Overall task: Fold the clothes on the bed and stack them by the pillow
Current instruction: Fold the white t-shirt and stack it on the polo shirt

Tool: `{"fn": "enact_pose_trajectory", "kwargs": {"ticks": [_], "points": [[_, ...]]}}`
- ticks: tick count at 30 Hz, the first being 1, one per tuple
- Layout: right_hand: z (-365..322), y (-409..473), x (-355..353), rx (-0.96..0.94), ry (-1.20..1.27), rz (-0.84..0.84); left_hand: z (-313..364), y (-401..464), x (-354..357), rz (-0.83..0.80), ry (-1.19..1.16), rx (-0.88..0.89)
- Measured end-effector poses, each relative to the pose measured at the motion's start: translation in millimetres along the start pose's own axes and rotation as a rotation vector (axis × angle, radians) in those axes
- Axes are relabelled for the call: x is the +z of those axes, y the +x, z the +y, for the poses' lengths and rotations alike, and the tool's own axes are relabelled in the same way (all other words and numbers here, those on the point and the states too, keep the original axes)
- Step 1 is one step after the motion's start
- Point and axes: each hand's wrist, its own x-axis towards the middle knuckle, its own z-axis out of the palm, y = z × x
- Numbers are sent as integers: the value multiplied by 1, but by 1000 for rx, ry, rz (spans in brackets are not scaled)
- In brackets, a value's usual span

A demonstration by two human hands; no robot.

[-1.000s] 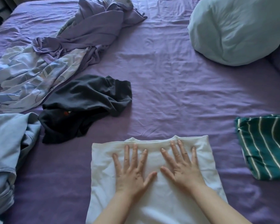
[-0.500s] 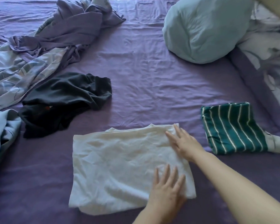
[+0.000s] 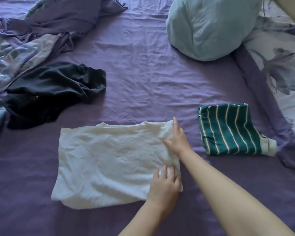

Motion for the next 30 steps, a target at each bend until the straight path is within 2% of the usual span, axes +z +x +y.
{"fn": "enact_pose_trajectory", "kwargs": {"ticks": [4,7,10,14,18,21,26,30], "points": [[-8,2,-17,154,132,-50,-14,-9,-36,187,-103,-48],[-29,1,-26,147,219,-87,-36,-19,-62,269,-170,-205],[-61,1,-22,100,238,-82,-68,-39,-88,190,-291,-463],[-112,0,2,78,392,-112,-108,-72,-105,23,-374,-753],[-166,-13,43,4,361,-182,-135,-101,-118,-143,-488,-943],[-200,-25,75,-75,224,-217,-151,-125,-123,-245,-518,-1022],[-236,-37,134,-127,265,-333,-181,-154,-116,-203,-561,-1069],[-233,-48,160,-243,42,-420,-199,-161,-112,-92,-582,-1106]]}}
